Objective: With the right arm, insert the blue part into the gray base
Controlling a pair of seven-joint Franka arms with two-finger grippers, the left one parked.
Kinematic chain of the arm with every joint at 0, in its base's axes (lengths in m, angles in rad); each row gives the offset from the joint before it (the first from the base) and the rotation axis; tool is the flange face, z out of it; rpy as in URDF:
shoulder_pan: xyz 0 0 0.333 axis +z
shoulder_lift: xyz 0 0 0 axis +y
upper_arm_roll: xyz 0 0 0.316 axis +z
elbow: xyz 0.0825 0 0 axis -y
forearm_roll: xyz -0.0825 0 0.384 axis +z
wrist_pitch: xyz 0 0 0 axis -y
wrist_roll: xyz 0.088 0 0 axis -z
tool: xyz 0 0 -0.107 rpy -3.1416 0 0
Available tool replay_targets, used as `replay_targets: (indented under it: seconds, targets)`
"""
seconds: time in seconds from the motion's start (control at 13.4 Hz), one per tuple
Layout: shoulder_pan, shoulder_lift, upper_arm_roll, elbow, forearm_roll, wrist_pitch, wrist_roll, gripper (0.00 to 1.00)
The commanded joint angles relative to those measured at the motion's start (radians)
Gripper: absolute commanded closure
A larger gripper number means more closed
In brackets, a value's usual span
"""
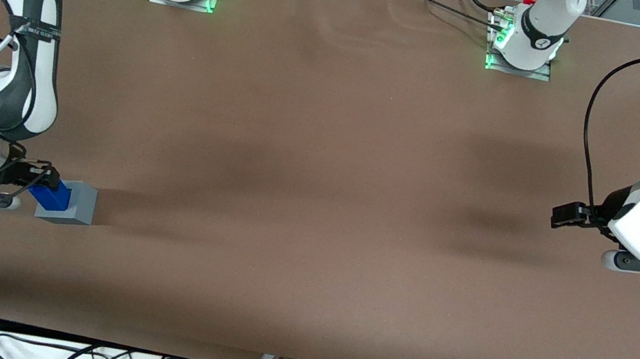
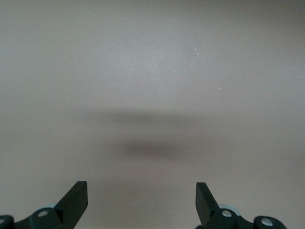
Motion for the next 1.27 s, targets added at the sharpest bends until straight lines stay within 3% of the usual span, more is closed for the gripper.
replay_targets:
  seconds: [0.0,1.2]
  targets:
    - [-0.004,0.033,-0.008,0.014,0.019,0.013,-0.022,0.79]
    - [0.002,-0.032,-0.009,0.014,0.011,0.005,-0.021,0.79]
